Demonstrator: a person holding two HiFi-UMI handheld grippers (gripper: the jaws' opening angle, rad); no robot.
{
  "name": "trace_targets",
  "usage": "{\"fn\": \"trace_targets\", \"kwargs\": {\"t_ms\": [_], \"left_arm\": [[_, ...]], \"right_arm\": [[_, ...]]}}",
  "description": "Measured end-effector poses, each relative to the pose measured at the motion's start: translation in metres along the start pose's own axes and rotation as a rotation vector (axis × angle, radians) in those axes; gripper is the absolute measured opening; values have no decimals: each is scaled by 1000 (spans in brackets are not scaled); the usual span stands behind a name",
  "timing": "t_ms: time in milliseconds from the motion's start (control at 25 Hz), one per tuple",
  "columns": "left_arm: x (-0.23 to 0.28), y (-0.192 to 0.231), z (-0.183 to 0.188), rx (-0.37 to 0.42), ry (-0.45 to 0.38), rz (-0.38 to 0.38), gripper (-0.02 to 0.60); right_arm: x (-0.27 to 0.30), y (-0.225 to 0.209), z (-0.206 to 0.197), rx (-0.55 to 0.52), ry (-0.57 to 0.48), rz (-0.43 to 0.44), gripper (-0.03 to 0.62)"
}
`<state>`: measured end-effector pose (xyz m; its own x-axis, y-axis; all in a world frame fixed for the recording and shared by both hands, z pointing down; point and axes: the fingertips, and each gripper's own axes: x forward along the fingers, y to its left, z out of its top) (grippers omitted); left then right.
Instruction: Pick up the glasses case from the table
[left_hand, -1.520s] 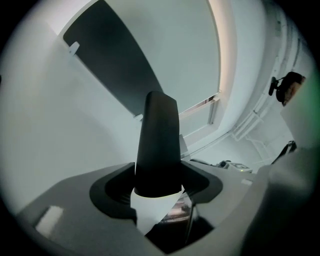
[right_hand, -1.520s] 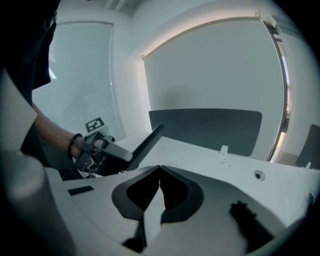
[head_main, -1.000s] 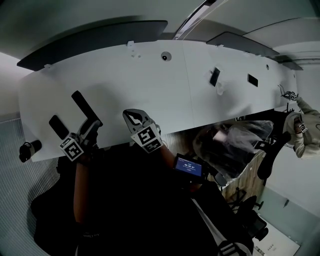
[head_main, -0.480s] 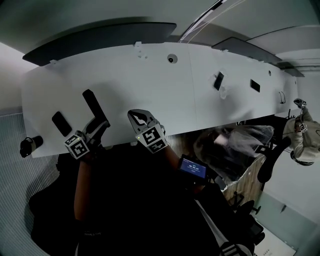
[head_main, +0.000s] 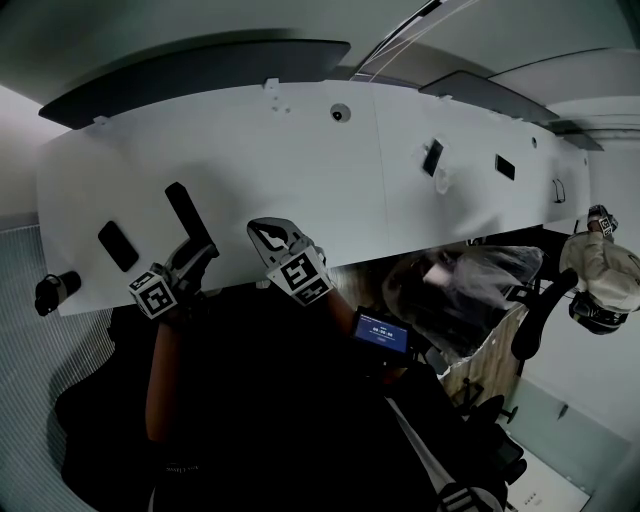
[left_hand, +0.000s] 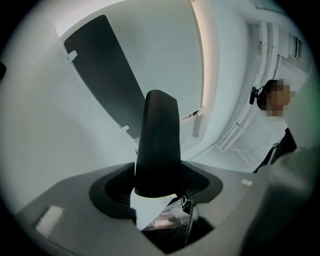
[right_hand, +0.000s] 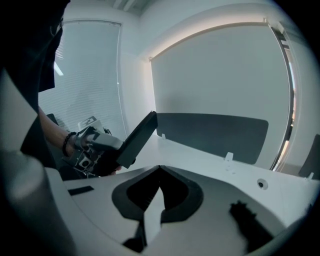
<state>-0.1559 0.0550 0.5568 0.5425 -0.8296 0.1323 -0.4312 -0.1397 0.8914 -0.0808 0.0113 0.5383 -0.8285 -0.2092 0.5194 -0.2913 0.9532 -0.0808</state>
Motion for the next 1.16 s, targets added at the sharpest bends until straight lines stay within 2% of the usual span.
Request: {"fn": "trace_targets", "kwargs": {"t_ms": [240, 600, 1160], "left_arm": [[-2, 5, -1, -6, 7, 9, 290], [-9, 14, -4, -18, 10, 25, 290], [-24, 52, -15, -101, 4, 117, 290]], "right_arm": [[1, 8, 3, -53, 5, 23, 6], [6, 16, 6, -57, -17, 50, 6], [9, 22, 8, -60, -9, 73, 6]]}}
